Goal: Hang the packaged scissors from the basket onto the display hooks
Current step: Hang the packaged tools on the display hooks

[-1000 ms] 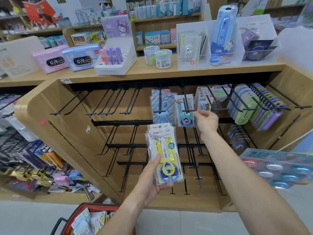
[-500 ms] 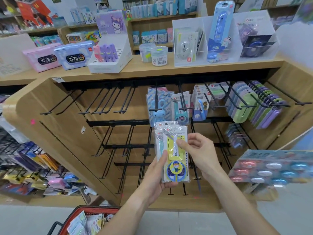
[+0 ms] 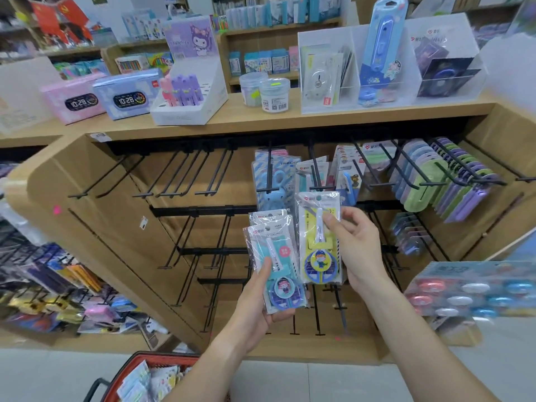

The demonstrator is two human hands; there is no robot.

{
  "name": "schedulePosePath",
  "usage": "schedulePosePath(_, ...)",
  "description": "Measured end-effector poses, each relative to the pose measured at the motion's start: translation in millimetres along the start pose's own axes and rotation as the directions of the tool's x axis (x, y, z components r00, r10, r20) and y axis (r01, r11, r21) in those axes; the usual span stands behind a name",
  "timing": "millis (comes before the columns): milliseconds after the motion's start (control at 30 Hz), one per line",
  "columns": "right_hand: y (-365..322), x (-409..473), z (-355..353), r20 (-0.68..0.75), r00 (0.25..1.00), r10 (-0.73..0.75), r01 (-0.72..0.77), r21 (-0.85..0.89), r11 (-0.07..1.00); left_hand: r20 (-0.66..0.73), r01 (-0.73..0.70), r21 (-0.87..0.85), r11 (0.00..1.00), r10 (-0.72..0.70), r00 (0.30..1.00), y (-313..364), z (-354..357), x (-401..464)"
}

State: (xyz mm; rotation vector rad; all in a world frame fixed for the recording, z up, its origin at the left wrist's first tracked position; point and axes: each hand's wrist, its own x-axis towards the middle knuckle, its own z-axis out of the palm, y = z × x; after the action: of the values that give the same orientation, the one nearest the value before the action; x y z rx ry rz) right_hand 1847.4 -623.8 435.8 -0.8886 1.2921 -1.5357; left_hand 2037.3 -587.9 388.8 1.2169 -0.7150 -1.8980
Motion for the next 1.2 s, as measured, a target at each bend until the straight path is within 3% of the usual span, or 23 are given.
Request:
schedulePosePath(500, -0.4, 25.8, 14.5, -0.154, 0.988, 0.031, -0.038, -0.041, 0.998, 0.019, 0.004, -0.047, 0.999, -0.004, 1.0, -2.1, -20.1, 5.2)
schedulePosePath(800, 9.8, 118.1, 32.9, -0.223, 0.965, 0.14, -0.177, -0.152, 0.972, 0.013, -0.033, -0.01, 0.999, 0.033, 0.999, 3.5, -14.2, 1.7)
schedulePosePath(867, 12.6, 108.2, 28.0, -0.265, 0.961, 0.084, -0.143, -0.214, 0.966, -0.002, -0.039, 0.001, 0.999, 0.039, 0.999, 4.0, -12.5, 0.6)
schedulePosePath(967, 13.8, 64.8, 17.2, -0.318, 0.941, -0.118, -0.011, -0.378, 0.926, -0.021, -0.038, 0.027, 0.999, 0.038, 0.999, 4.2, -9.6, -0.6)
schedulePosePath(1033, 15.4, 30.8, 11.5, -0.264, 0.951, -0.16, 0.046, -0.39, 0.92, -0.025, -0.025, 0.021, 0.999, 0.026, 0.999, 5.3, -5.0, -2.3)
schedulePosePath(1100, 17.6, 1.4, 10.9, -0.097, 0.993, -0.061, 0.025, -0.339, 0.94, -0.02, -0.022, 0.023, 0.999, 0.022, 1.0, 6.3, 1.3, -3.1)
schedulePosePath(1200, 26.2, -22.1, 13.0, 0.089, 0.994, 0.059, -0.027, -0.326, 0.945, -0.008, -0.035, 0.058, 0.998, 0.035, 0.999, 8.8, 13.4, -3.5)
